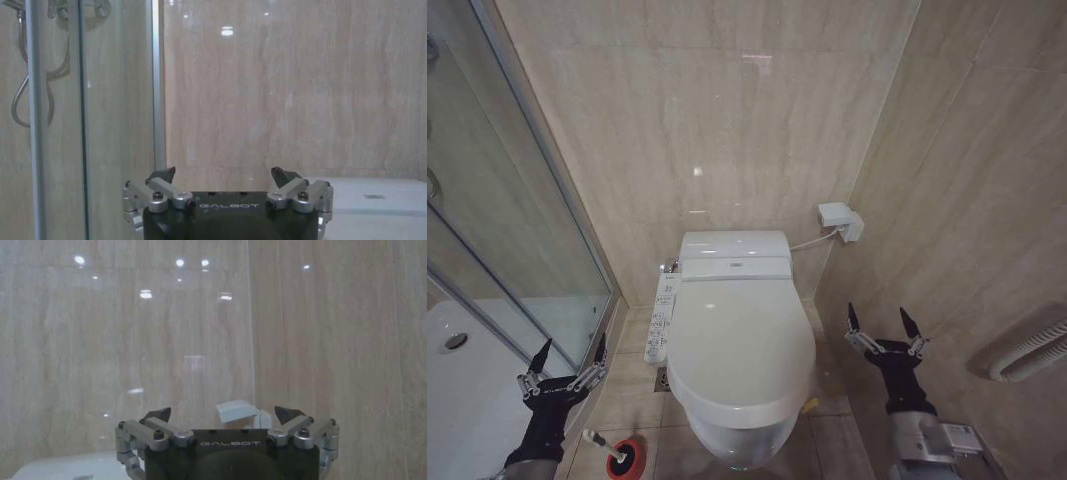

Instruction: Open the toilet lid, clean the toilet bowl with a toilet brush, close the toilet lid, and flush.

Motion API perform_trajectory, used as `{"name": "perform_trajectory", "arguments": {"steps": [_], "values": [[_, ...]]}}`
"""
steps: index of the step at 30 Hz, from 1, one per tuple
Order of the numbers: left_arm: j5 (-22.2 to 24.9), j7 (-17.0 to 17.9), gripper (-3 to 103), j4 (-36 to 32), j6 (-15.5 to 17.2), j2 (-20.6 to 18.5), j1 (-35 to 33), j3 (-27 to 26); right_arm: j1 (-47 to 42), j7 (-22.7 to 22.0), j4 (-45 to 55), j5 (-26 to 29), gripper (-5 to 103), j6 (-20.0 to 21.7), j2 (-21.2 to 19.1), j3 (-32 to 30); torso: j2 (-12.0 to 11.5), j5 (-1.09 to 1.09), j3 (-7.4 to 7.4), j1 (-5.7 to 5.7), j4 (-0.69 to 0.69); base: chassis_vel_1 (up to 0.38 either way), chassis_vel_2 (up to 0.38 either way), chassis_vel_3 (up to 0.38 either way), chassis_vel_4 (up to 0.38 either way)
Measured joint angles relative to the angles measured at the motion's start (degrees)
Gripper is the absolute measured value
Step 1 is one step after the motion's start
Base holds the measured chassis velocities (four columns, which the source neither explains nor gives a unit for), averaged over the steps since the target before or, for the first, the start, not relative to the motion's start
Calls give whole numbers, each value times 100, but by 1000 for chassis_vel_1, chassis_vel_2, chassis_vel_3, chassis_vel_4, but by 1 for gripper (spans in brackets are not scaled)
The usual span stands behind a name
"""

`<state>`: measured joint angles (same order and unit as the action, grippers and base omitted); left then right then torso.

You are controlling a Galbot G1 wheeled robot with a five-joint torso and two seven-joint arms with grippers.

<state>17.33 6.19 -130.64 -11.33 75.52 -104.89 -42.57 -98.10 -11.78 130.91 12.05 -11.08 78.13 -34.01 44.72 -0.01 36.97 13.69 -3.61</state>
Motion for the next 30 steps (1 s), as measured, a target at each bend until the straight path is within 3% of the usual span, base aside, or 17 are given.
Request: {"name": "perform_trajectory", "arguments": {"steps": [14,30], "values": [[0,0,97,0,0,0,0,0,-321,63,25,-495,100,-18,204,67,0,0,0,0,0,0,0,0,0],[0,0,97,0,0,0,0,0,-134,29,-176,-555,100,-59,274,161,0,1,0,0,0,0,0,0,0]]}}
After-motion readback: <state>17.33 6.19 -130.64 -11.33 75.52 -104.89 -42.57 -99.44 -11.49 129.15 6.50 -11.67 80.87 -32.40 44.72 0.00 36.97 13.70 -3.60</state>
